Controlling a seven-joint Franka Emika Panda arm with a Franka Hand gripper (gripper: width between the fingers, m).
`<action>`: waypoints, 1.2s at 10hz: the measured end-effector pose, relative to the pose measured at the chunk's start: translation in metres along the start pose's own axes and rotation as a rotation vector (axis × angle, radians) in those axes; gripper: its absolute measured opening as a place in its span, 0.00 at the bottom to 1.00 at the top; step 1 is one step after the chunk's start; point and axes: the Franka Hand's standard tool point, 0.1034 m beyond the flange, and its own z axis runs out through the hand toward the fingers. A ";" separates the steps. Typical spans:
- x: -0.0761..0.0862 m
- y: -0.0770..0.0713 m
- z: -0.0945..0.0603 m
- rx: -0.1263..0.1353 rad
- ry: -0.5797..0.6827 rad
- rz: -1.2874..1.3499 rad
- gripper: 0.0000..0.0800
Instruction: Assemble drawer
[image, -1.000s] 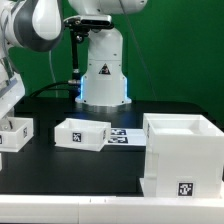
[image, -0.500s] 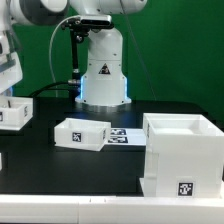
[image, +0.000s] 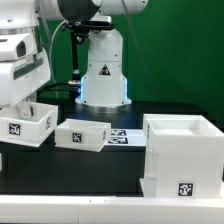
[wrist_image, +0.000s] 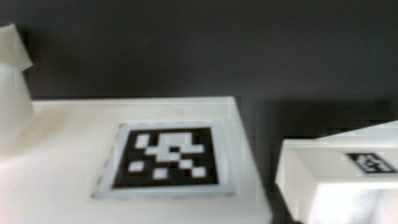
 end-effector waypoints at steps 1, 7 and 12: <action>0.000 -0.001 0.000 0.001 0.000 0.001 0.05; 0.030 0.040 0.002 -0.021 0.013 -0.113 0.05; 0.067 0.069 0.004 -0.061 0.014 -0.196 0.05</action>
Offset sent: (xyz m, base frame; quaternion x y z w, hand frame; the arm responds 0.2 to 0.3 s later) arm 0.0000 0.0000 0.0000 0.0000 0.0000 0.0000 1.0000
